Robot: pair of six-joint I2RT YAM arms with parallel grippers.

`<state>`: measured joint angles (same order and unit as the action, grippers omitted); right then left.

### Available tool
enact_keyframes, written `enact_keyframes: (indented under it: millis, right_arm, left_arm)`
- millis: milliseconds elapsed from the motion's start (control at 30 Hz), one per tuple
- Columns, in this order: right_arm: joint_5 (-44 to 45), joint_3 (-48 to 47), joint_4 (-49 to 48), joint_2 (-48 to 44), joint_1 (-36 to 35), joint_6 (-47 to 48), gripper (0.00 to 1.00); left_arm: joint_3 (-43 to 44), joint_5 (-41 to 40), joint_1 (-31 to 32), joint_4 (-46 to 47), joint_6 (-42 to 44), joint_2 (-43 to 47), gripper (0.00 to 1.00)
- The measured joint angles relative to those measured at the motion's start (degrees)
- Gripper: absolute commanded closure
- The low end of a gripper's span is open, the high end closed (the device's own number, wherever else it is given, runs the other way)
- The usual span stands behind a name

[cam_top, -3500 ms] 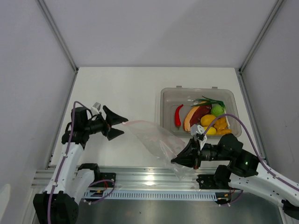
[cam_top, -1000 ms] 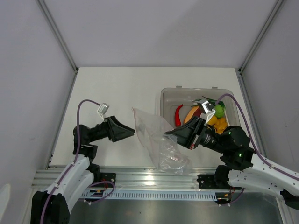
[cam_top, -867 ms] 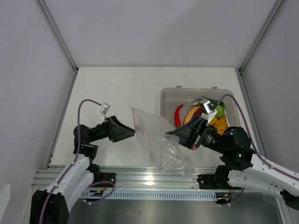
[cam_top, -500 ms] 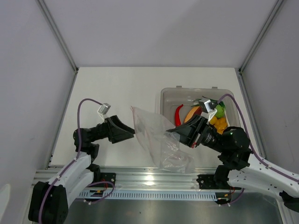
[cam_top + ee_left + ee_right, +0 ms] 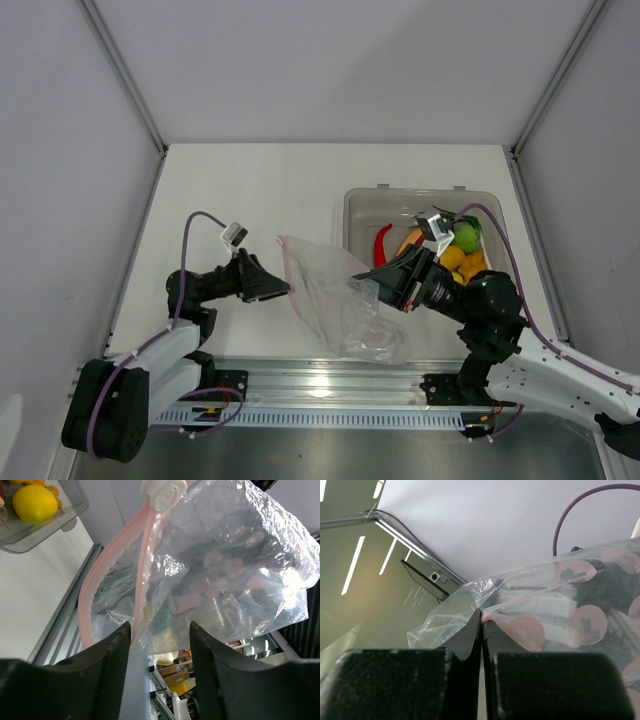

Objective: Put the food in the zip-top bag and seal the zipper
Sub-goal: Pick up the zipper food storage bag at the center of the board.

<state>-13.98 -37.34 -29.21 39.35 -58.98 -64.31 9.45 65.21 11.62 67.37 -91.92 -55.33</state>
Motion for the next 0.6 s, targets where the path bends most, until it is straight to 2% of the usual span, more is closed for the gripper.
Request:
enact_keyframes:
  millis: [233, 267, 333, 400, 433, 500, 533, 600]
  right_arm:
    - [-0.8, 0.2, -3.2, 1.9, 0.2, -1.2, 1.0]
    - [-0.9, 0.2, -3.3, 2.3, 0.2, -1.3, 1.0]
    - [-0.9, 0.2, -2.8, 2.7, 0.2, -1.4, 0.98]
    - [-0.7, 0.0, -0.8, 2.5, 0.2, -0.8, 0.84]
    - [-0.4, -0.2, 1.1, 2.3, 0.2, -0.3, 0.69]
    - [0.5, -1.6, 7.2, 2.1, 0.3, 1.3, 0.57]
    - [1.3, -3.1, 11.6, 2.1, 0.2, 2.8, 0.46]
    - [3.4, -6.6, 19.8, 2.2, 0.2, 5.4, 0.34]
  left_arm:
    - [0.0, 0.0, 0.2, 0.1, -1.0, 0.4, 0.8]
    - [0.0, 0.0, 0.2, 0.1, -1.1, 0.5, 0.97]
    - [0.0, 0.0, 0.2, 0.3, -1.2, 0.9, 1.0]
    - [0.0, 0.0, 0.2, 0.4, -0.8, 2.1, 0.99]
    - [0.2, 0.0, 0.2, 0.2, 0.0, 3.1, 0.99]
    - [1.3, 0.0, 0.3, -3.4, 3.2, 6.7, 0.99]
    - [2.8, -0.2, 0.3, -9.3, 7.3, 9.6, 1.0]
    - [8.3, -2.0, 0.3, -26.4, 17.2, 16.5, 0.99]
